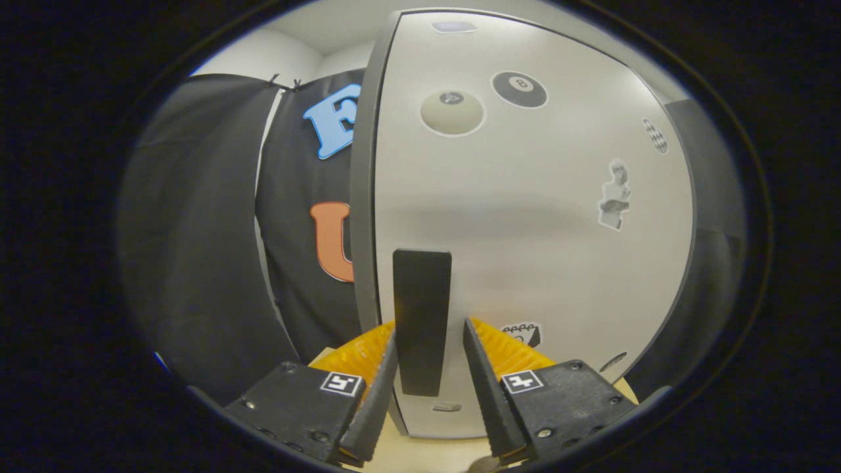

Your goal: Open the shoe cabinet door, grab the shoes and put them into the shoe cabinet, then close the shoe cabinet door.

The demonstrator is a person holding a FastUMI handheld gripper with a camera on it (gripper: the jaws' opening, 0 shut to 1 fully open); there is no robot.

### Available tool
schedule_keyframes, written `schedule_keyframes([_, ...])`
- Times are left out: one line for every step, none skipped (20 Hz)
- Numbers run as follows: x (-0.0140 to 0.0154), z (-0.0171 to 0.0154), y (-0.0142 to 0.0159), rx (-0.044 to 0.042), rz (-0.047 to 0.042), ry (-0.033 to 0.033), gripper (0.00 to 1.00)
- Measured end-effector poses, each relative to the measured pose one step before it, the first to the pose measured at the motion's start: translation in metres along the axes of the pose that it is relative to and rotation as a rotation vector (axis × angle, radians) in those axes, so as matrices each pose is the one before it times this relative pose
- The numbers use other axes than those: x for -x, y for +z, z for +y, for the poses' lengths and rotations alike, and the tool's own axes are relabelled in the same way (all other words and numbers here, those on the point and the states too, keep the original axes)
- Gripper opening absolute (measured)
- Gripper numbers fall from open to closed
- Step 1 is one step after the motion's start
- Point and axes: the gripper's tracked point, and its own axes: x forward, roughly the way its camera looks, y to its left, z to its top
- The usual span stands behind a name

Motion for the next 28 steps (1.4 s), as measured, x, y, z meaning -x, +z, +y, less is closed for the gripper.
schedule_keyframes([0.00127,0.00263,-0.00177,-0.00180,0.00441,-0.00129,0.62])
schedule_keyframes([-0.00182,0.00261,-0.00130,-0.00153,0.00931,0.01217,0.56])
schedule_keyframes([0.00240,-0.00048,0.00137,0.00085,0.00293,-0.00376,0.50])
schedule_keyframes([-0.00031,-0.00173,-0.00245,0.00137,0.00690,-0.00358,0.45])
schedule_keyframes([0.00001,0.00014,0.00053,-0.00702,0.00445,0.00321,0.39])
schedule_keyframes([0.00250,0.00006,-0.00006,0.00103,0.00591,0.01316,0.37])
schedule_keyframes([0.00101,0.00028,-0.00081,0.00676,0.00700,0.01833,0.36])
schedule_keyframes([0.00285,-0.00022,0.00056,0.00190,0.00394,0.01966,0.35])
schedule_keyframes([0.00250,0.00012,-0.00221,0.00497,-0.00087,0.02207,0.34])
schedule_keyframes([0.00759,0.00051,-0.00048,0.00390,0.00118,0.02030,0.33])
schedule_keyframes([0.01003,0.00271,-0.00077,0.00615,0.00033,0.01673,0.32])
schedule_keyframes([0.00914,0.00017,-0.00128,0.00361,-0.00125,0.01431,0.31])
schedule_keyframes([0.01031,0.00003,-0.00107,0.00372,-0.00028,0.01551,0.31])
schedule_keyframes([0.01267,-0.00047,-0.00242,-0.01138,-0.00296,0.01294,0.30])
schedule_keyframes([0.01833,-0.00212,-0.00301,0.00161,0.00229,0.01097,0.29])
schedule_keyframes([0.01316,-0.00246,-0.00371,0.00117,0.00231,0.00603,0.29])
schedule_keyframes([0.01590,-0.00094,-0.00454,0.00110,0.00089,0.00623,0.29])
schedule_keyframes([0.01685,-0.00310,-0.00310,0.00240,-0.00003,0.00638,0.29])
schedule_keyframes([0.01758,-0.00611,-0.00465,0.00048,-0.00105,0.00301,0.29])
schedule_keyframes([0.01601,-0.00637,-0.00317,-0.00045,-0.00359,-0.00032,0.29])
schedule_keyframes([0.01436,-0.00568,-0.00235,-0.00069,-0.00192,-0.00089,0.29])
schedule_keyframes([0.01411,-0.00569,-0.00175,-0.00954,-0.00075,-0.00341,0.28])
schedule_keyframes([0.01202,-0.00541,-0.00353,-0.01206,0.00013,-0.00679,0.28])
schedule_keyframes([0.00945,-0.00790,-0.00236,-0.00616,-0.00144,-0.01138,0.28])
schedule_keyframes([0.00742,-0.00666,-0.00352,-0.00529,-0.00529,-0.01565,0.28])
schedule_keyframes([0.00996,-0.00643,-0.00155,0.00324,-0.00523,-0.01651,0.28])
schedule_keyframes([0.00944,-0.00395,-0.00135,0.00664,-0.00371,-0.01311,0.28])
schedule_keyframes([0.01093,-0.00558,-0.00126,-0.00218,-0.00228,-0.01408,0.28])
